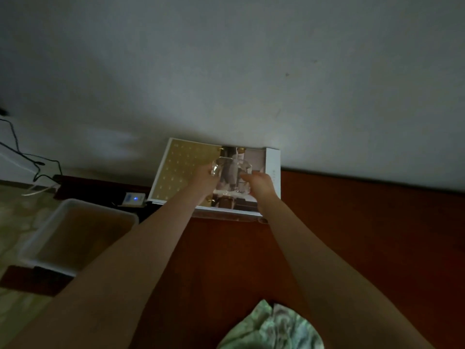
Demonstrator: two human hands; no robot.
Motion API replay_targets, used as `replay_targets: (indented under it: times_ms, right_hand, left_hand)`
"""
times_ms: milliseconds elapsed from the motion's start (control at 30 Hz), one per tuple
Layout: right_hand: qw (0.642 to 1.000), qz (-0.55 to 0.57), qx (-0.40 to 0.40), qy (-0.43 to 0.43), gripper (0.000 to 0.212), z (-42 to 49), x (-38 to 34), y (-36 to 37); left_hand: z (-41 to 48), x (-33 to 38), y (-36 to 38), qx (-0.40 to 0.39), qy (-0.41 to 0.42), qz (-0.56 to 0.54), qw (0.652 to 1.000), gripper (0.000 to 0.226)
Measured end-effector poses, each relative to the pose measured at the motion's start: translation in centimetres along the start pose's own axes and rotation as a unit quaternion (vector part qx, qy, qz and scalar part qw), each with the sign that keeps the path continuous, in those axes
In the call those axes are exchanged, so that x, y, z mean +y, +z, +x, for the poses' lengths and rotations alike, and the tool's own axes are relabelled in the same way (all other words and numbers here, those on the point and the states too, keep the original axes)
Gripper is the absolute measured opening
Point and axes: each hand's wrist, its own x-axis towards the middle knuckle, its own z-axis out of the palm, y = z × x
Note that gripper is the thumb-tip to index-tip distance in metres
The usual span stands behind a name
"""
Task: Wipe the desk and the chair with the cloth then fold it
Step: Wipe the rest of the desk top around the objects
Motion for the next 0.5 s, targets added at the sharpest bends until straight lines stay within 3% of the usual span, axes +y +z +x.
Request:
replay_targets:
  times_ms: [100, 200, 333, 400, 500]
  right_hand:
    - [1.0, 0.011, 0.007, -0.01, 0.033, -0.7, -0.2, 0.2]
    - [0.999, 0.028, 0.013, -0.032, 0.046, -2.7, 0.1, -0.5]
    - [0.992, 0.019, 0.088, -0.088, 0.033, -8.1, 4.5, -3.1]
    - [0.982, -0.048, 0.143, -0.116, 0.022, -11.3, 9.1, -4.2]
    - [0.942, -0.259, 0.146, -0.156, 0.032, -15.4, 17.0, -4.8]
  left_hand:
    - [-0.2, -1.1, -0.1, -0.006, 0.012, -0.005, 1.0, 0.03]
    - [-0.8, -1.9, -0.5, 0.004, 0.035, 0.009, 0.999, 0.024]
    - [-4.1, -3.4, -0.8, 0.127, 0.053, 0.069, 0.988, 0.028]
    - [-6.2, -5.4, -0.2, 0.181, 0.116, 0.108, 0.971, 0.028]
    - [-9.4, -8.8, 1.9, 0.165, 0.242, 0.148, 0.945, 0.027]
